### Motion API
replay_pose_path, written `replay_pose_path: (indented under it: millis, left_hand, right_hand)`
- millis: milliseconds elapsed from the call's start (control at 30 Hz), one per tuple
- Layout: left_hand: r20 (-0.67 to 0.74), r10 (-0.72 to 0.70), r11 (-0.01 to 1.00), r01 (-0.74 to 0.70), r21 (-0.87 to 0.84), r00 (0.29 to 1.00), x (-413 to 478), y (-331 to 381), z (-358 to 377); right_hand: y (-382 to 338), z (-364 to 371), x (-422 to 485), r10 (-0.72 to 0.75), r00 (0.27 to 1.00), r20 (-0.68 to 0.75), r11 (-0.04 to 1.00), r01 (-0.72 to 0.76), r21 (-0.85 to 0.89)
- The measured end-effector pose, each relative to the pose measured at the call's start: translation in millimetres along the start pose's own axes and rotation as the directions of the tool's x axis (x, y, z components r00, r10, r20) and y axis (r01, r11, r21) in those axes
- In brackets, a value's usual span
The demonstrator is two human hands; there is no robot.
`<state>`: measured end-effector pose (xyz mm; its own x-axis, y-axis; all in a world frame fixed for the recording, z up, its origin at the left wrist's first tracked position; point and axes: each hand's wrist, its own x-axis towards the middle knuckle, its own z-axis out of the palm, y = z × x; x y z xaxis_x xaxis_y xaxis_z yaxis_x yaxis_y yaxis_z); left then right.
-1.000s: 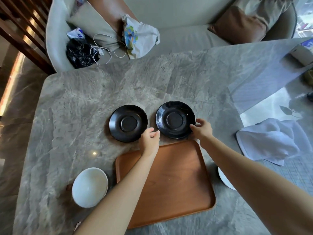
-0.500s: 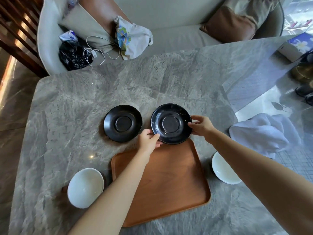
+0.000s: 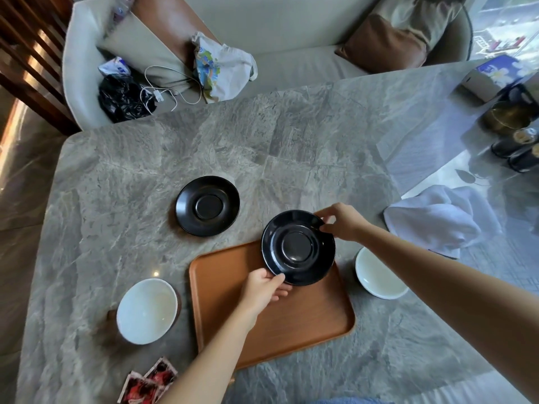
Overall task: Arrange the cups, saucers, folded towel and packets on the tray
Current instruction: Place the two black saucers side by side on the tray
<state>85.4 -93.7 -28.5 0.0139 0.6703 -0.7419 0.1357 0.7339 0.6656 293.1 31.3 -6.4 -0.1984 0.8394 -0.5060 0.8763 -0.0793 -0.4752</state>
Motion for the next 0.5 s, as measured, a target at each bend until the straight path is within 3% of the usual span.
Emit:
replay_pose_path:
  millis: [267,500]
  left_hand:
    - [0.059,0.006,0.993,-0.013,0.116,0.998,-15,-11,1]
    - [0.077,-0.002,0.985,-0.011,0.174,0.997,-15,-12,-3]
  right_hand:
    - [0,15,-14,-0.024,1.000,0.008,0.996,0.025,-0.086]
    - [1,20,-16,-0.042,0.996,-0.074,0.984,0.028,-0.178]
